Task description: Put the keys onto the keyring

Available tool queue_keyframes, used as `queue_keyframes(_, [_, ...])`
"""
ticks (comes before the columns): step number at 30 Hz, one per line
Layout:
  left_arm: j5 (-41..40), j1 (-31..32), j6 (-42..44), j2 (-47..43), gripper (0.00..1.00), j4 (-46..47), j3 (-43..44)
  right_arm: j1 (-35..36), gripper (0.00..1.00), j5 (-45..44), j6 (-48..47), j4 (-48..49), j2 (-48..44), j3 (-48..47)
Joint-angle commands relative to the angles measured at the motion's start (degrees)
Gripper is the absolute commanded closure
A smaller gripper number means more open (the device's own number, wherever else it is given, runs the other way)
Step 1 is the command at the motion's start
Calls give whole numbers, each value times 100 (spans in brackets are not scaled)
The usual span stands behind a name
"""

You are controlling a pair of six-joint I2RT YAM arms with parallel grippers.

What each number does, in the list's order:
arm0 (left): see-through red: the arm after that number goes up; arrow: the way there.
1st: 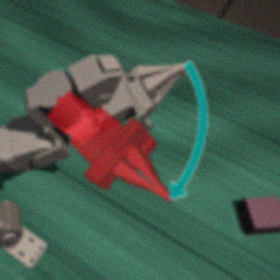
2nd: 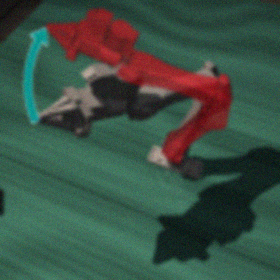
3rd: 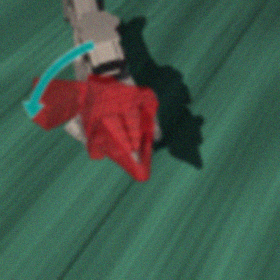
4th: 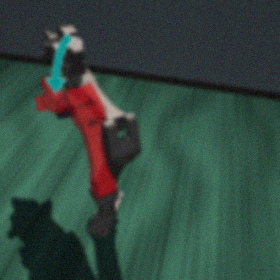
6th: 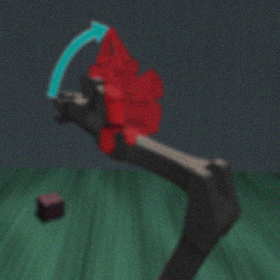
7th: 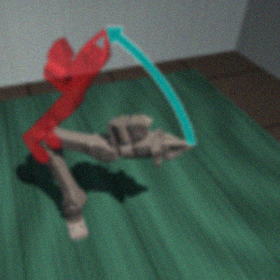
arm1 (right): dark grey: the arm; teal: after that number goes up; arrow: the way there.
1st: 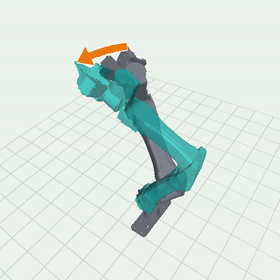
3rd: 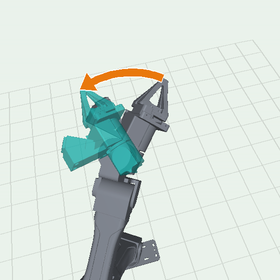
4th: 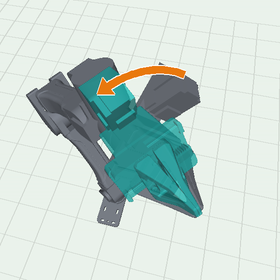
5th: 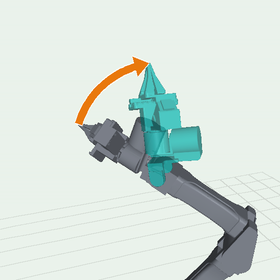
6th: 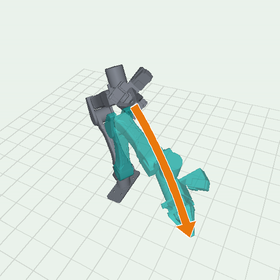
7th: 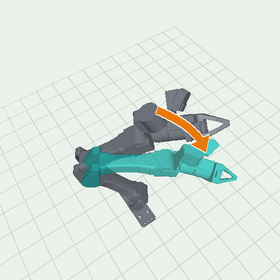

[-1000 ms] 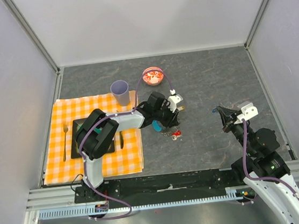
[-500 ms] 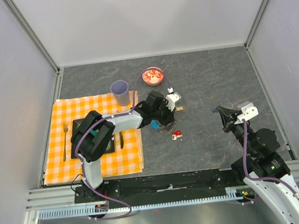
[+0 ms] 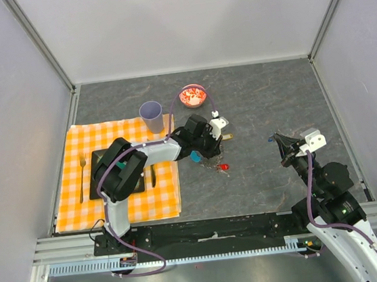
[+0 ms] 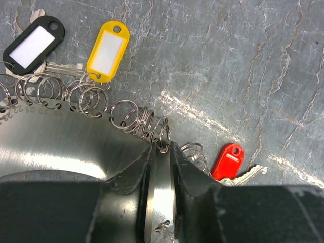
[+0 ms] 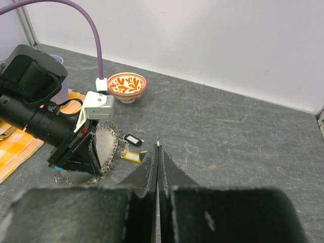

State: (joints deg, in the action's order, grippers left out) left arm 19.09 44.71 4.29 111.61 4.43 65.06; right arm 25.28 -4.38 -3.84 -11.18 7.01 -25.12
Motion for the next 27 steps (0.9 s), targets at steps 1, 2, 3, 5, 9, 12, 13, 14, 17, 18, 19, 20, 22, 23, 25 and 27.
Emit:
queue_keyframes(1, [68, -6, 1, 1, 75, 41, 77, 21, 100, 8, 58, 213, -59, 8])
queue_keyframes(2, [77, -6, 1, 1, 75, 41, 60, 21, 100, 16, 58, 213, -59, 8])
queue_keyframes(3, [86, -6, 1, -8, 74, 41, 51, 12, 100, 16, 58, 221, -50, 8])
queue_keyframes(5, [156, -6, 1, -17, 73, 41, 42, 12, 100, 25, 50, 213, -59, 8])
queue_keyframes(9, [235, 11, 19, 27, 71, 93, 51, 12, 100, 25, 58, 213, -68, 8])
queue_keyframes(12, [244, 12, 45, 88, 70, 216, 60, 21, 100, 34, 58, 213, -76, 8])
queue_keyframes(13, [253, 12, 45, 132, 71, 243, 77, 21, 100, 43, 58, 204, -76, 8])
queue_keyframes(14, [262, 12, 45, 167, 71, 234, 95, 12, 100, 34, 58, 204, -76, 8])
queue_keyframes(17, [323, 3, 45, 221, 78, 225, 156, 21, 100, 43, 50, 204, -85, 8])
queue_keyframes(18, [349, 11, 45, 212, 80, 217, 156, 21, 100, 34, 58, 204, -85, 8])
queue_keyframes(19, [376, 3, 45, 186, 82, 225, 148, 21, 100, 34, 58, 204, -85, 8])
queue_keyframes(20, [385, 3, 63, 159, 84, 225, 130, 12, 100, 43, 50, 204, -85, 8])
queue_keyframes(22, [402, 3, 80, -7, 90, 313, 16, 21, 100, 60, 50, 213, -85, 8])
queue_keyframes(23, [446, 3, 80, -51, 94, 357, -28, 12, 100, 60, 50, 204, -85, 8])
queue_keyframes(25, [499, 12, 89, -209, 98, 375, -72, 21, 100, 69, 50, 204, -94, 8])
queue_keyframes(27, [560, 3, 98, -315, 98, 436, -151, 12, 100, 69, 58, 204, -94, 8])
